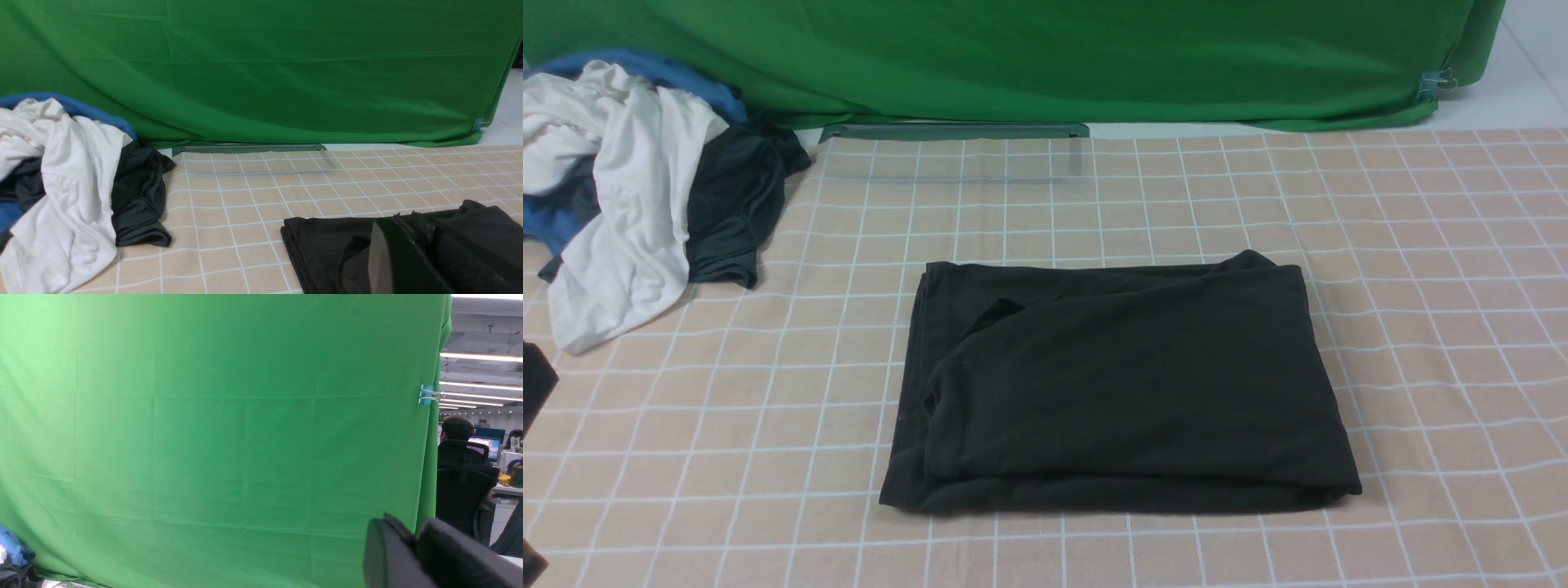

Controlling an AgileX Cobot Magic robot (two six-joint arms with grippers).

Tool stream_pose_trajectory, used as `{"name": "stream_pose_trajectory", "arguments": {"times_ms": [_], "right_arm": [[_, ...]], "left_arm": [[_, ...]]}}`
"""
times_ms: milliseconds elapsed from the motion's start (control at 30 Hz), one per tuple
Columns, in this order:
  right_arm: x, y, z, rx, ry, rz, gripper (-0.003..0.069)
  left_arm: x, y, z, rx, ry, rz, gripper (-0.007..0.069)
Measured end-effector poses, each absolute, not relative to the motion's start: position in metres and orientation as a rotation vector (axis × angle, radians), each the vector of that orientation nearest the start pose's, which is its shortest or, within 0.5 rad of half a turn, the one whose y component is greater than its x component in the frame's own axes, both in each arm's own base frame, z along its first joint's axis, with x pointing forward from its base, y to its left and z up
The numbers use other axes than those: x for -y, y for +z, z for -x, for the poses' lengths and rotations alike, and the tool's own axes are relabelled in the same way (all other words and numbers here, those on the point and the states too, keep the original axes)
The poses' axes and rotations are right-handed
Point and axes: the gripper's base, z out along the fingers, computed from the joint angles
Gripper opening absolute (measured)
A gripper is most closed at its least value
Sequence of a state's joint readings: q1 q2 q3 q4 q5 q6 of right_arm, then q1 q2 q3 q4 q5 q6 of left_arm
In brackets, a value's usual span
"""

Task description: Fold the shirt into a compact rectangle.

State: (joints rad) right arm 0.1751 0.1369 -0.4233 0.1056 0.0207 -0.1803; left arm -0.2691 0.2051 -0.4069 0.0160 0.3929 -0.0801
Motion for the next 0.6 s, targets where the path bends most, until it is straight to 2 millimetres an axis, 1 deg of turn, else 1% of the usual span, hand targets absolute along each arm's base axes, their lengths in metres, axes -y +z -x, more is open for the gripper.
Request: {"name": "stream_pose_trajectory", "arguments": {"times_ms": [100, 167, 267, 333, 367, 400, 500, 600], "right_arm": [[-0.007, 0.343, -0.036, -1.208, 0.089, 0.154, 0.0154], [-0.007, 0.343, -0.036, -1.208, 0.089, 0.154, 0.016], [-0.007, 0.343, -0.036, -1.208, 0.089, 0.154, 0.0162], [-0.007, 0.343, -0.036, -1.209, 0.09, 0.153, 0.0163], [-0.007, 0.343, -0.036, -1.209, 0.091, 0.152, 0.0164], [-0.007, 0.343, -0.036, -1.209, 0.092, 0.152, 0.0164], [-0.007, 0.343, -0.036, -1.209, 0.092, 0.152, 0.0168], [-0.007, 0.343, -0.036, -1.209, 0.092, 0.152, 0.0176]], "left_arm": [[0.014, 0.295, -0.055, -1.633, -0.22, -0.167, 0.0019], [0.012, 0.282, -0.057, -1.593, -0.193, -0.138, 0.0019], [0.008, 0.253, -0.058, -1.555, -0.153, -0.066, 0.0019], [0.005, 0.226, -0.058, -1.569, -0.108, -0.023, 0.0019], [0.004, 0.215, -0.058, -1.58, -0.091, -0.01, 0.0019], [0.003, 0.208, -0.057, -1.592, -0.081, -0.001, 0.0019], [0.002, 0.195, -0.056, -1.668, -0.045, -0.009, 0.0019], [0.002, 0.191, -0.056, -1.71, -0.016, -0.038, 0.0019]]}}
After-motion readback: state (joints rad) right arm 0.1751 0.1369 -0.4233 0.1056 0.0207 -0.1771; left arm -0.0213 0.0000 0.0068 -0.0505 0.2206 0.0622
